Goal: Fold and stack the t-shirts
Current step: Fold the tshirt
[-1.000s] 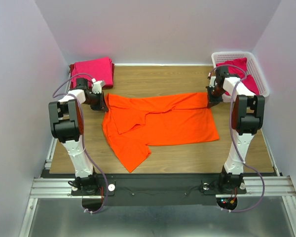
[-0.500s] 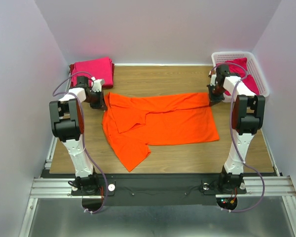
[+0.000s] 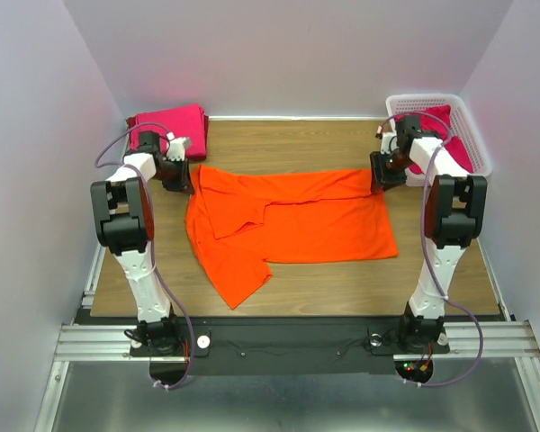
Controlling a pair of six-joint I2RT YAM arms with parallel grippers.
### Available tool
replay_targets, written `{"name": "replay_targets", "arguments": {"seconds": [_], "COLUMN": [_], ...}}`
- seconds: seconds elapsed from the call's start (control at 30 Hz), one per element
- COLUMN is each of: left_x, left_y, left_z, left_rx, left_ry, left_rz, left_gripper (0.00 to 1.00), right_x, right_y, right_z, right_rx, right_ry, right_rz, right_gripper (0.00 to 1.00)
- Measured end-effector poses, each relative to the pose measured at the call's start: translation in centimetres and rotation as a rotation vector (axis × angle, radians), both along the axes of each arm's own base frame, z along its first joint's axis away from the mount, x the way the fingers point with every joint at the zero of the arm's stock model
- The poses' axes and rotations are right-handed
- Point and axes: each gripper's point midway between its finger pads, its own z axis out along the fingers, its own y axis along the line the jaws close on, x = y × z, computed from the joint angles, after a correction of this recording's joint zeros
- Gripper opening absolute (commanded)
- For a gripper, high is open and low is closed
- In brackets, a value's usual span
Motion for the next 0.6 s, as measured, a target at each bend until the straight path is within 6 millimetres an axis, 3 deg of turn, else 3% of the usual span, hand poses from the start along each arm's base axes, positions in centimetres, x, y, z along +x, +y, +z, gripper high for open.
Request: {"name": "replay_targets", "arguments": {"seconds": [0.03,0.13,0.27,0.33,0.47,0.6], "left_x": [0.0,0.0,0.4,0.7,1.0,2.0], "left_y": [-0.3,-1.3,-4.3,-6.4,-9.2,-8.8], "left_z": [0.3,1.9,4.6,5.2,4.6,2.0], "left_rx": [-0.001,-0.001,-0.002,-0.009,-0.025,-0.001], "left_ry": [-0.007,-0.043,-0.123,-0.152,-0.154,-0.12], "left_rz": [-0.014,-0.05,-0.119,-0.152,-0.168,-0.104], "left_gripper": [0.29,0.3,0.3,0.3,0.29,0.28], "right_x": [0.0,0.5,2.9,3.9,5.7,6.8], "right_y": [0.4,2.0,4.1,5.2,6.8,6.8], "right_z": [0.5,3.1,6.3,6.8,4.9,-0.2], "right_rx": [0.018,0.069,0.092,0.096,0.096,0.059], "right_ry": [-0.009,-0.067,-0.174,-0.204,-0.21,-0.15], "right_rz": [0.011,0.052,0.104,0.126,0.148,0.139], "right_gripper": [0.52,0.47,0.4,0.38,0.34,0.32]}}
